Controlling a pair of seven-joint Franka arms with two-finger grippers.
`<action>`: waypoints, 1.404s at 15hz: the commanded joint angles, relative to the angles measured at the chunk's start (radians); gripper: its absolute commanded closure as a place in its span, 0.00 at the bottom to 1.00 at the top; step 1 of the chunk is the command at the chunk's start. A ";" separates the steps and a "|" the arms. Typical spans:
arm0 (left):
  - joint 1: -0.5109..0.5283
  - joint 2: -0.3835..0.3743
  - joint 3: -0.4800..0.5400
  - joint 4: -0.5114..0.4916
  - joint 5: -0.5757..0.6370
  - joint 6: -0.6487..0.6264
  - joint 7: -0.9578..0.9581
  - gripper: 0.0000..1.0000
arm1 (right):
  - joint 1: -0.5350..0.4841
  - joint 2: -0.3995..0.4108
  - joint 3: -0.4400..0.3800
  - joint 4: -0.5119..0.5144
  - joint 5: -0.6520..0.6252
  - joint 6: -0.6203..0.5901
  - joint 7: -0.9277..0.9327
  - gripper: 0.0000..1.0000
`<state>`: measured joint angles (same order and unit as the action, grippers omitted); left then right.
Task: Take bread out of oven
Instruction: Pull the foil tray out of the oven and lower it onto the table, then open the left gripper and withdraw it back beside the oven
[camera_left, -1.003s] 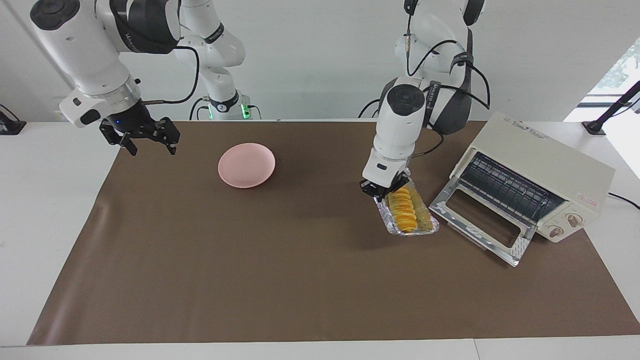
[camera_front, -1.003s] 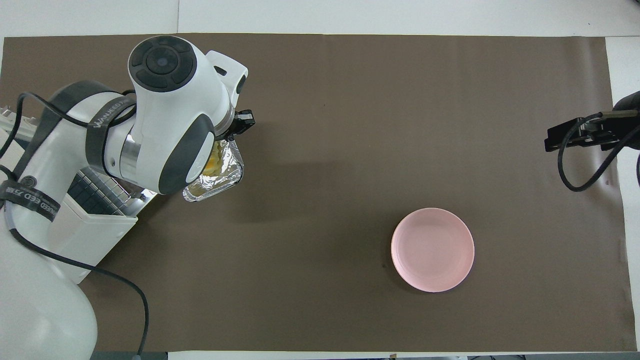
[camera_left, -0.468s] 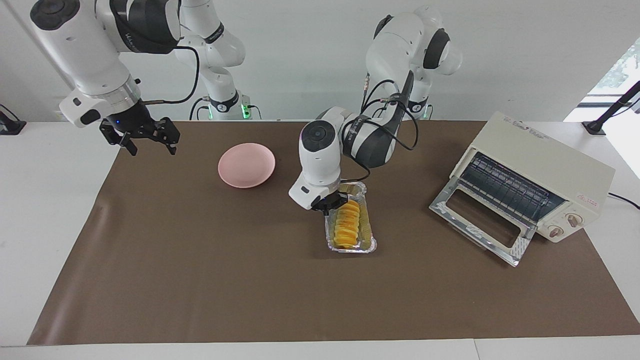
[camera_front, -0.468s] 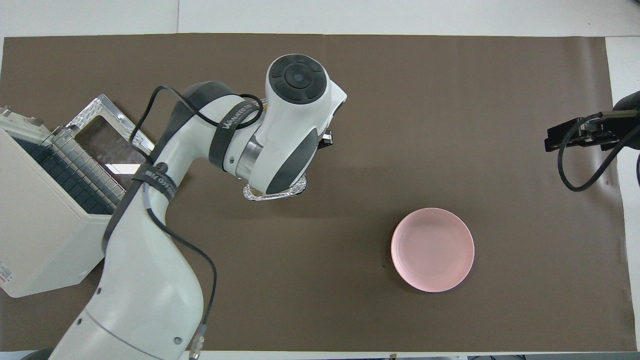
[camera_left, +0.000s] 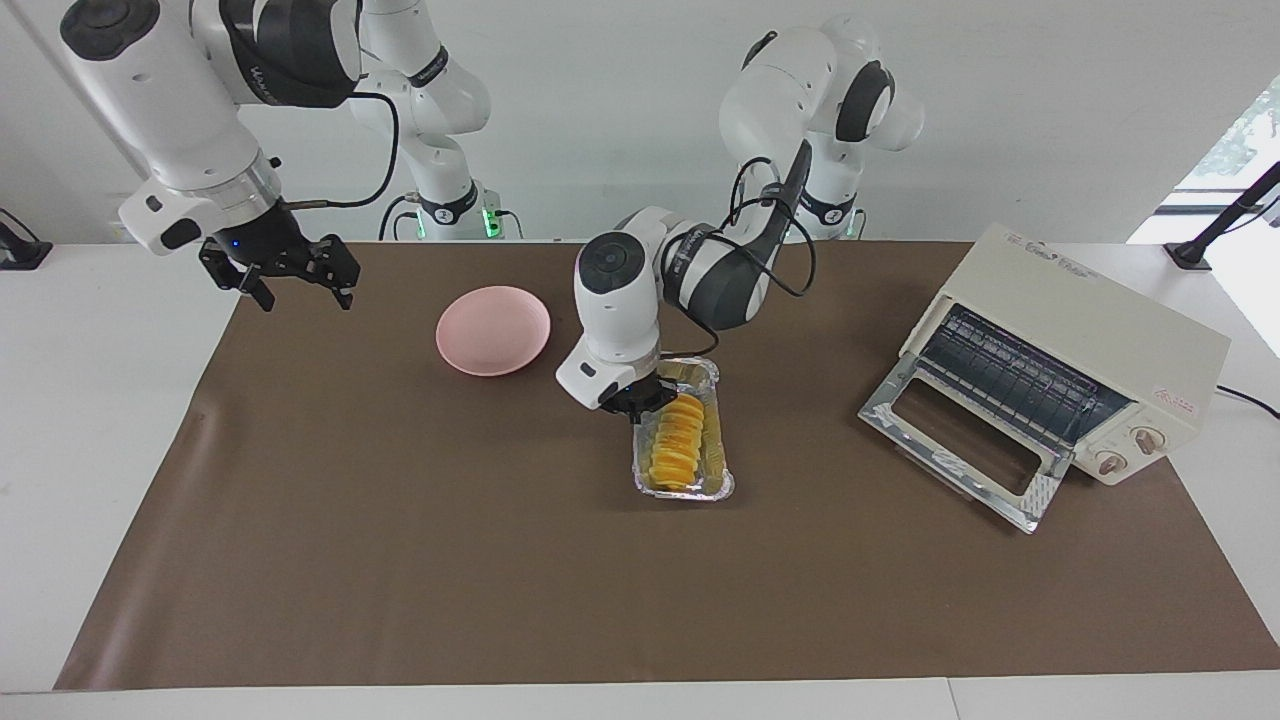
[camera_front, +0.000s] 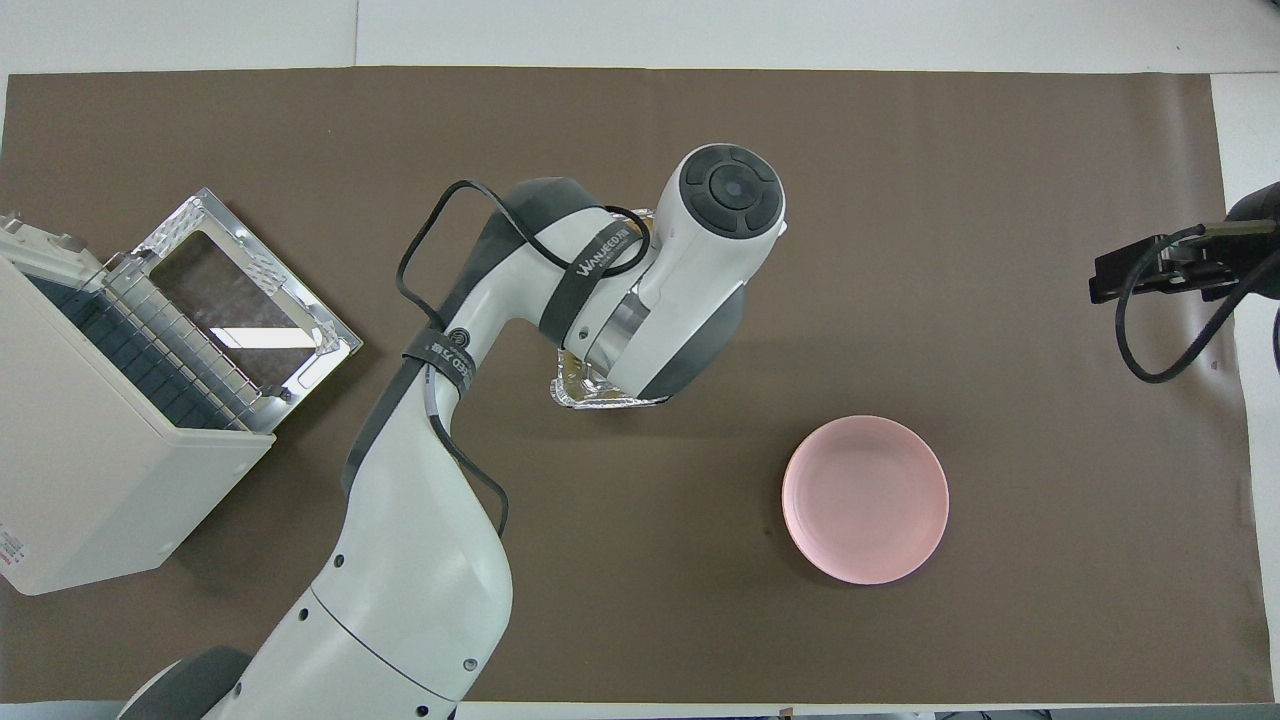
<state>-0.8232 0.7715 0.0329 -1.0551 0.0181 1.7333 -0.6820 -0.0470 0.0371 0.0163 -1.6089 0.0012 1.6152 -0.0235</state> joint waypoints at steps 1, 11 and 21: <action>-0.007 0.009 0.022 -0.003 -0.020 0.015 -0.031 1.00 | -0.007 -0.006 0.002 0.003 0.016 -0.015 0.013 0.00; 0.048 -0.066 0.045 -0.034 -0.055 -0.049 -0.034 0.00 | -0.007 -0.006 0.002 0.003 0.016 -0.015 0.013 0.00; 0.424 -0.421 0.041 -0.207 -0.032 -0.271 0.333 0.00 | -0.007 -0.006 0.002 0.003 0.016 -0.015 0.013 0.00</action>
<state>-0.4578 0.4480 0.0840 -1.1546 -0.0102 1.4846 -0.4666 -0.0470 0.0371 0.0163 -1.6089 0.0012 1.6152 -0.0234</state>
